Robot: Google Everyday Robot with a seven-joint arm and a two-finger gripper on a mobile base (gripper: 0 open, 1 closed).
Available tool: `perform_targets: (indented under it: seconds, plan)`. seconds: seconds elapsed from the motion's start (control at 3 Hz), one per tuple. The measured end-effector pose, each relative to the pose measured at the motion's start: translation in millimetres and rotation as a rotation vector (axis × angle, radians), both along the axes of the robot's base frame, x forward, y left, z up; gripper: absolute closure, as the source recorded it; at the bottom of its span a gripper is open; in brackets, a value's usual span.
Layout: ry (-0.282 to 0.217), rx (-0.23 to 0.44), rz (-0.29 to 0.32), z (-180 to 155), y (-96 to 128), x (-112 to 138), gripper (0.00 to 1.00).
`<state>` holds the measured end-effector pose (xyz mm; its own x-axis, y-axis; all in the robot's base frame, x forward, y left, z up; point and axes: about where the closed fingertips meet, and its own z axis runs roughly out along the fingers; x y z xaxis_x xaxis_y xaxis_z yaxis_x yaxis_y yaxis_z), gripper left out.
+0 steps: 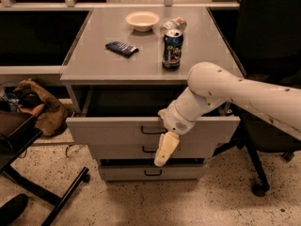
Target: Open top drawer
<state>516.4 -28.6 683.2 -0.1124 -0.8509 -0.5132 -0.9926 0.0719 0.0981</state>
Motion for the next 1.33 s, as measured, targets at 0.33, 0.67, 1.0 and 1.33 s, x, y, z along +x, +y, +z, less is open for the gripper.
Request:
perform_targets:
  seconds: [0.33, 0.67, 1.0, 1.33]
  plan:
    - [0.025, -0.001, 0.012, 0, -2, -10, 0.00]
    - [0.064, 0.005, 0.022, 0, -6, -30, 0.00]
    - [0.065, 0.005, 0.022, 0, -5, -30, 0.00]
    - [0.107, 0.002, 0.027, -7, -10, -51, 0.00]
